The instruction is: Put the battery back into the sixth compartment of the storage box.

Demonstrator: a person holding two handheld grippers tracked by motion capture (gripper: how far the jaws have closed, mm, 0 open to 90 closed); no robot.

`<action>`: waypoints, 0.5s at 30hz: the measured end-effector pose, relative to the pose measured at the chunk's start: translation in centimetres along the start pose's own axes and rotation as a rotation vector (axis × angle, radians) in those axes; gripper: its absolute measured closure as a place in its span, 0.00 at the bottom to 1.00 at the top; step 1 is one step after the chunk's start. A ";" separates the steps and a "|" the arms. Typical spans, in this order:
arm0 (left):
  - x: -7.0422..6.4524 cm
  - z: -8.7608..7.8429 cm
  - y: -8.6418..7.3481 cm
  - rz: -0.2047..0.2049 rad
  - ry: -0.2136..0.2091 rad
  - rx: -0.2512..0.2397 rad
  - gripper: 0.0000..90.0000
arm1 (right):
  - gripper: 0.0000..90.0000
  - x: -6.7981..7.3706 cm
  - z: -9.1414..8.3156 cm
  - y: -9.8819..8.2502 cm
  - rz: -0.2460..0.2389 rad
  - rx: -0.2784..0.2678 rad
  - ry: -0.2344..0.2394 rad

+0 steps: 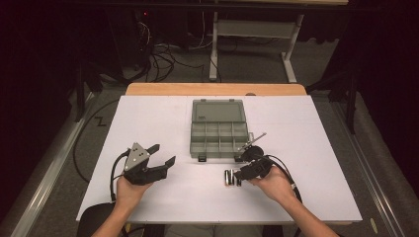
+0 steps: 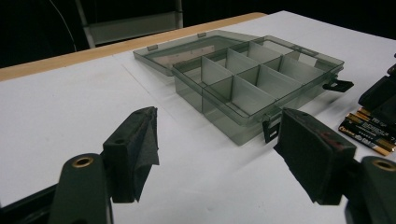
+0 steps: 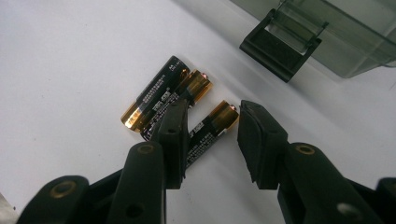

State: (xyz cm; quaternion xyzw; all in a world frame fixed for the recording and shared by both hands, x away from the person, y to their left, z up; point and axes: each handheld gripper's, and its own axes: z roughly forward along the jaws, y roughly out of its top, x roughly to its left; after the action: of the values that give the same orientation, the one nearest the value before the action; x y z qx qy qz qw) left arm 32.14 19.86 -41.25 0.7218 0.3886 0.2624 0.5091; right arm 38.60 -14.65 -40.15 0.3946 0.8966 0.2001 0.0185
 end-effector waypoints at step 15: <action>0.0 -0.1 0.0 0.002 -0.019 -0.009 0.32 | 0.84 -0.3 0.4 -0.1 -0.009 0.042 -0.015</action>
State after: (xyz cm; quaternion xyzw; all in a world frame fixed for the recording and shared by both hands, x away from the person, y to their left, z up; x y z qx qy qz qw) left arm 32.07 19.89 -41.20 0.7225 0.3818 0.2578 0.5156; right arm 38.86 -14.80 -40.57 0.3922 0.9022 0.1785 0.0178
